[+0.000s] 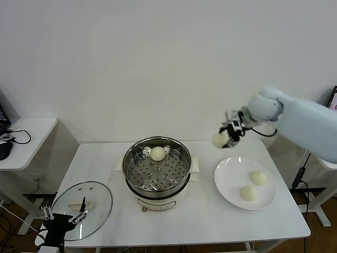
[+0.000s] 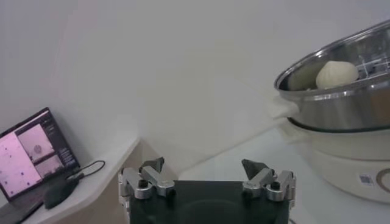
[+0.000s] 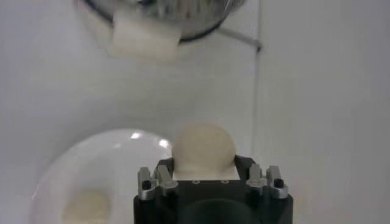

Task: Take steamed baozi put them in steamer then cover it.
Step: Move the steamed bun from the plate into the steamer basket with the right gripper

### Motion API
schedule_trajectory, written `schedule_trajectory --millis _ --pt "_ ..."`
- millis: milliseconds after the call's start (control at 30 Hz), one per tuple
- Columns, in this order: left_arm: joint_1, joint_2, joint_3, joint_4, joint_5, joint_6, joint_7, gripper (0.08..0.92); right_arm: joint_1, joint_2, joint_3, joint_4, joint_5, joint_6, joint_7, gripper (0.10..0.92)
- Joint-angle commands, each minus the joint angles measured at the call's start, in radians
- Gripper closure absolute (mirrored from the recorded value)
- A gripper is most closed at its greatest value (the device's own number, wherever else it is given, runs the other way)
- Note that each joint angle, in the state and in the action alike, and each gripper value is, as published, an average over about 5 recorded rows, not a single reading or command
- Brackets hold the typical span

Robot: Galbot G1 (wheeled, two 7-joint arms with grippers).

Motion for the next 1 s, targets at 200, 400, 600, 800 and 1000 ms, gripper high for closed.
schedule_trajectory --millis 200,400,600,800,1000 --pt "-0.006 -0.002 -0.008 0.006 -0.004 0.001 0.000 0.177 0.040 0.365 -0.076 -0.008 0.290 -0.174 0.131 0.396" --pt "-0.011 -0.009 -0.011 -0.001 -0.003 0.005 0.002 0.177 -0.040 0.493 -0.068 -0.088 0.319 -0.232 0.185 0.389" --pt "-0.010 -0.018 -0.016 -0.003 -0.004 0.004 0.001 0.177 -0.112 0.568 -0.075 -0.164 0.301 -0.271 0.215 0.389" --pt "-0.011 -0.023 -0.015 -0.011 -0.004 0.003 0.000 0.177 -0.152 0.616 -0.071 -0.231 0.273 -0.276 0.225 0.389" --pt "-0.009 -0.024 -0.016 -0.012 -0.005 0.001 0.000 0.177 -0.182 0.645 -0.067 -0.274 0.250 -0.278 0.229 0.391"
